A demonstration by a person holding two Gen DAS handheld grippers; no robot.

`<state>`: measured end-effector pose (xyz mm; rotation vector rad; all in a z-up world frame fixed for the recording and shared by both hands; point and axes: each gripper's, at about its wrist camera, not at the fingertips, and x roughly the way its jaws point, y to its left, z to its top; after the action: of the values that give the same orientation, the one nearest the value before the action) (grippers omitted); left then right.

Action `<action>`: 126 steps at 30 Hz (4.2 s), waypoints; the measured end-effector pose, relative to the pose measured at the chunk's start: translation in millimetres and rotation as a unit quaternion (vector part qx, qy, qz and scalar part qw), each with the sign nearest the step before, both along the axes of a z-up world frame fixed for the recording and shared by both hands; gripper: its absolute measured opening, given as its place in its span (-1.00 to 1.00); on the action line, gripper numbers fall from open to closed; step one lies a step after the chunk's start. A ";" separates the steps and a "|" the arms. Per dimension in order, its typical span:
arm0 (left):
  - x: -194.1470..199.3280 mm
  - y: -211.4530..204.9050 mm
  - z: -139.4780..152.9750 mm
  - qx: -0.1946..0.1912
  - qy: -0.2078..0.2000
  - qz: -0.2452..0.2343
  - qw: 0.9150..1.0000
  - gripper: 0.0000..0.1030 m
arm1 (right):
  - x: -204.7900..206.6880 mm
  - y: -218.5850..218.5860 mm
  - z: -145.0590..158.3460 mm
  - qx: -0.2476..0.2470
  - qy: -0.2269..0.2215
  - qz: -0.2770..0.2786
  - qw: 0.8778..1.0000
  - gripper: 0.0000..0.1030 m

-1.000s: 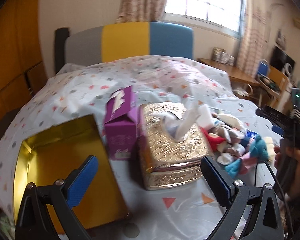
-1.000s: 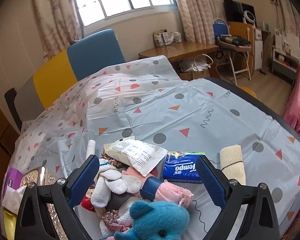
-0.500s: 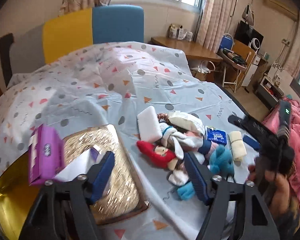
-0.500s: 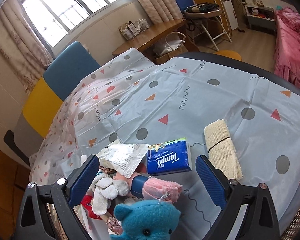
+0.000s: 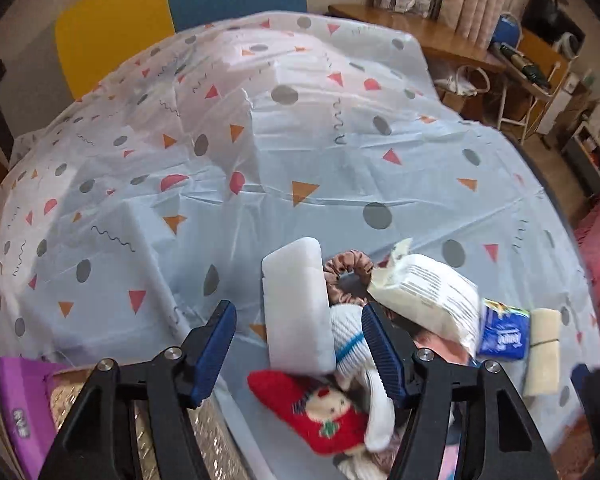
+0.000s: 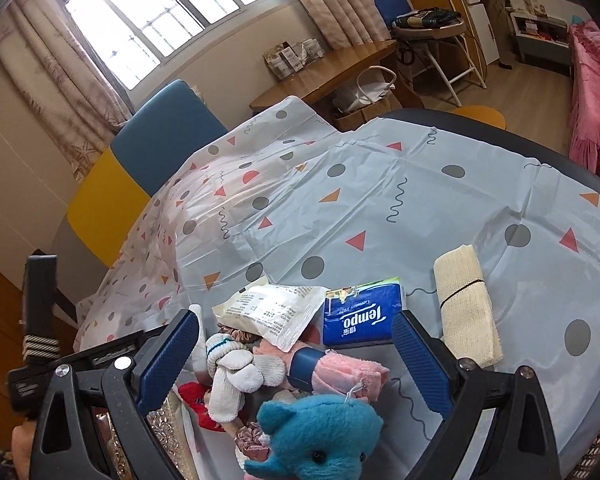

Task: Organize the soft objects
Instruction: 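Grasp the white sponge with the left gripper while the right gripper approaches the blue teddy bear, then drop the white sponge into the gold tray with the left gripper while the right grasps the teddy, then carry the blue teddy bear into the gold tray and release it with the right gripper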

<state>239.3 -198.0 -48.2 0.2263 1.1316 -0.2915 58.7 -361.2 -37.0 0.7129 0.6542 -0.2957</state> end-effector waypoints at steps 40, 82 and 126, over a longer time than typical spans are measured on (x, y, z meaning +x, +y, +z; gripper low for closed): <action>-146.4 225.6 141.7 -0.226 -0.159 0.051 0.960 -0.71 | -15.7 8.7 -32.8 0.055 0.089 0.057 0.993 0.64; -151.7 376.8 -4.7 -0.148 -0.090 0.277 0.945 -0.03 | 15.1 77.5 -33.4 -0.050 0.097 0.199 0.974 0.07; -267.8 439.8 -5.2 -0.105 -0.137 0.341 0.924 0.05 | -1.8 433.8 34.8 -0.305 -0.033 0.631 0.713 -0.02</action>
<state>-28.5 241.8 -53.3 -0.3148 0.8310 0.2367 56.9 72.5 -2.2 -0.4594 0.7781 0.7793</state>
